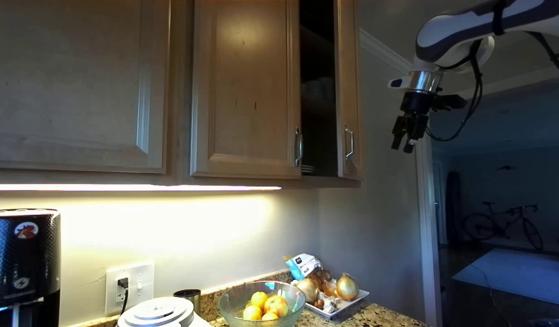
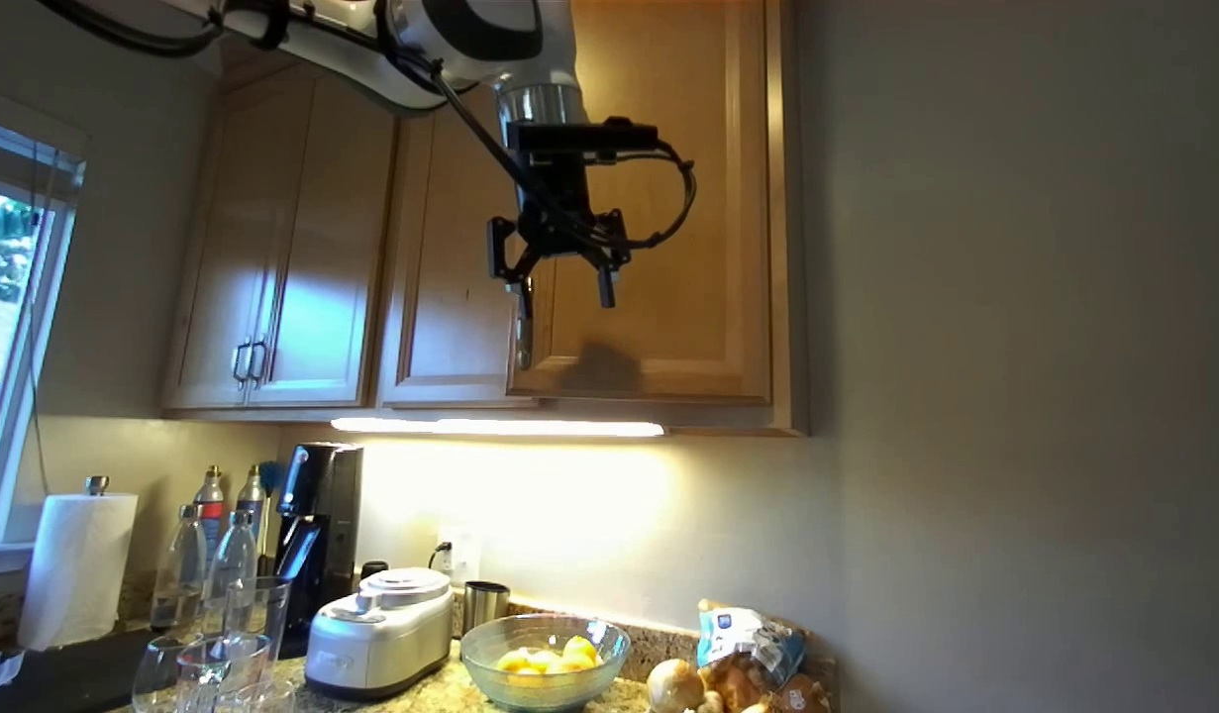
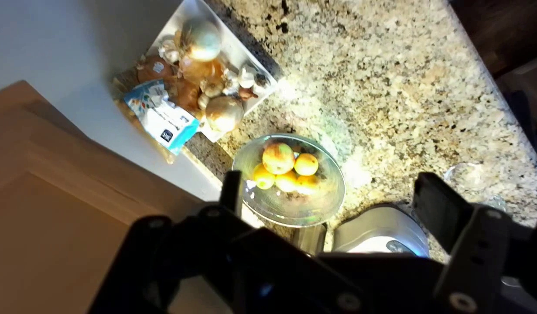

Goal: Close the doors of the cupboard

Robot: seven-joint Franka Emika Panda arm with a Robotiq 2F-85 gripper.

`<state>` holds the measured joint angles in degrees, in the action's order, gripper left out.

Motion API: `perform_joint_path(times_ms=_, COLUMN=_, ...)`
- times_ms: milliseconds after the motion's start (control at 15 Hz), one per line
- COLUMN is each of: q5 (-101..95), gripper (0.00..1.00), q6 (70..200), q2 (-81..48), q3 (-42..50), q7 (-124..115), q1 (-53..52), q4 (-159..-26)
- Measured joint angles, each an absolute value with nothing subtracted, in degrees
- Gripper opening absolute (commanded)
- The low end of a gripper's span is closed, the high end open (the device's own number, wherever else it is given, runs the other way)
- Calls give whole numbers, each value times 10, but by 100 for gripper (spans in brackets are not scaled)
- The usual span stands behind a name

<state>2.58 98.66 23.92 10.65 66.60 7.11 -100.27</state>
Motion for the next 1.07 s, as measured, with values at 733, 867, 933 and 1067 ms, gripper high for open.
perform_joint_path(times_ms=733, q5=-109, gripper=100, q6=956, q2=241, q3=110, q7=433, q1=95, q4=-1087)
perform_joint_path(times_ms=867, q5=-108, gripper=100, q6=955, q2=241, q3=104, q7=385, q1=92, q4=-1103)
perform_joint_path(times_ms=933, q5=-108, gripper=100, q6=955, q2=241, q3=100, q7=363, q1=90, q4=-1110)
perform_joint_path(times_ms=1067, q5=-102, gripper=100, q6=958, q2=241, q3=95, q7=325, q1=82, q4=-1118)
